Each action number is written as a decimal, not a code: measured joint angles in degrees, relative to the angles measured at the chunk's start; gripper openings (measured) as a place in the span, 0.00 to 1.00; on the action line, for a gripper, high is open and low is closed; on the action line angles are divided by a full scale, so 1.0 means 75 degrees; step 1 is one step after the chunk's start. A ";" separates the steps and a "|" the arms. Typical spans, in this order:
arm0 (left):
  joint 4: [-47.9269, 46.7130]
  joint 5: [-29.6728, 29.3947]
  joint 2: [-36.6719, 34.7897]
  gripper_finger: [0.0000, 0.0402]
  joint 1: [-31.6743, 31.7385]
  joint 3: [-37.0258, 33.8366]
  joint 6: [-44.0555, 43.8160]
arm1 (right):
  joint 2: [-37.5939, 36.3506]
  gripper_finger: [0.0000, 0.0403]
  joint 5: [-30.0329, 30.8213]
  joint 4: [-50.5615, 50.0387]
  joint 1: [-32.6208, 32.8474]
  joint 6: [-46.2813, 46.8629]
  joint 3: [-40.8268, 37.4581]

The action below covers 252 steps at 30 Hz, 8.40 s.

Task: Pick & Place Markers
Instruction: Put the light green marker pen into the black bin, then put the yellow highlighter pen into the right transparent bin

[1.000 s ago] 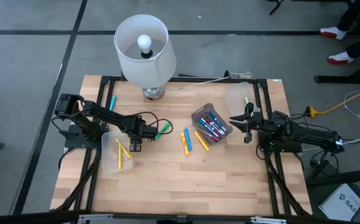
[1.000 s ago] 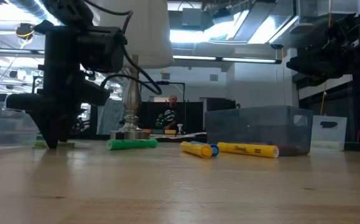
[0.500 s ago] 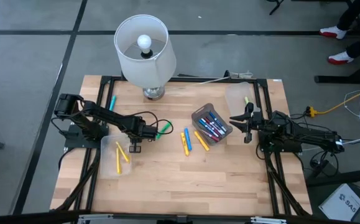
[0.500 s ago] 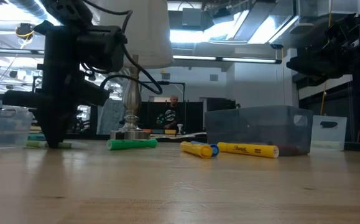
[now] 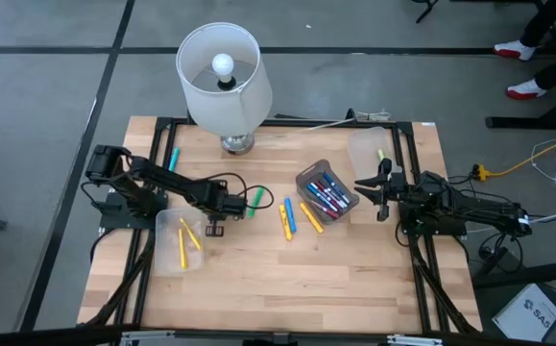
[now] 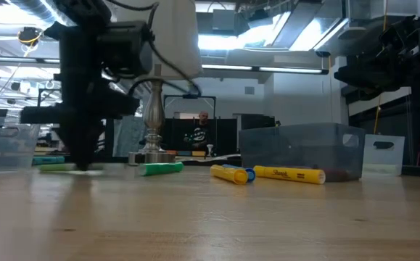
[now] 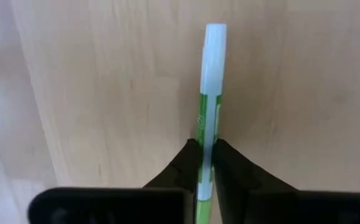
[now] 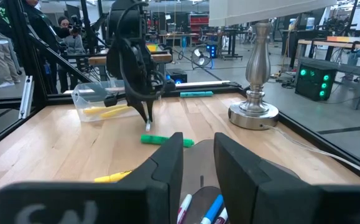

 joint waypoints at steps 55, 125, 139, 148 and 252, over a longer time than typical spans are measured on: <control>0.7598 -0.0072 -0.0033 0.06 0.0009 0.0027 0.2092 | 0.0000 0.22 0.0002 0.0002 0.0002 0.0000 0.0000; 0.8089 0.0637 0.2096 0.06 0.0605 0.3328 0.5337 | 0.0000 0.22 0.0001 -0.0001 0.0000 0.0000 0.0000; 0.7752 -0.0415 0.3051 0.06 0.0627 0.4000 0.7095 | -0.0001 0.22 0.0000 0.0000 0.0000 0.0000 0.0000; 0.6329 -0.0634 0.3858 0.06 0.0678 0.5131 0.7706 | -0.0002 0.22 0.0003 -0.0001 0.0002 0.0000 0.0000; -0.2131 -0.4533 -0.0376 0.22 -0.0583 0.2818 -0.2589 | -0.0002 0.22 0.0003 0.0002 0.0002 0.0000 0.0000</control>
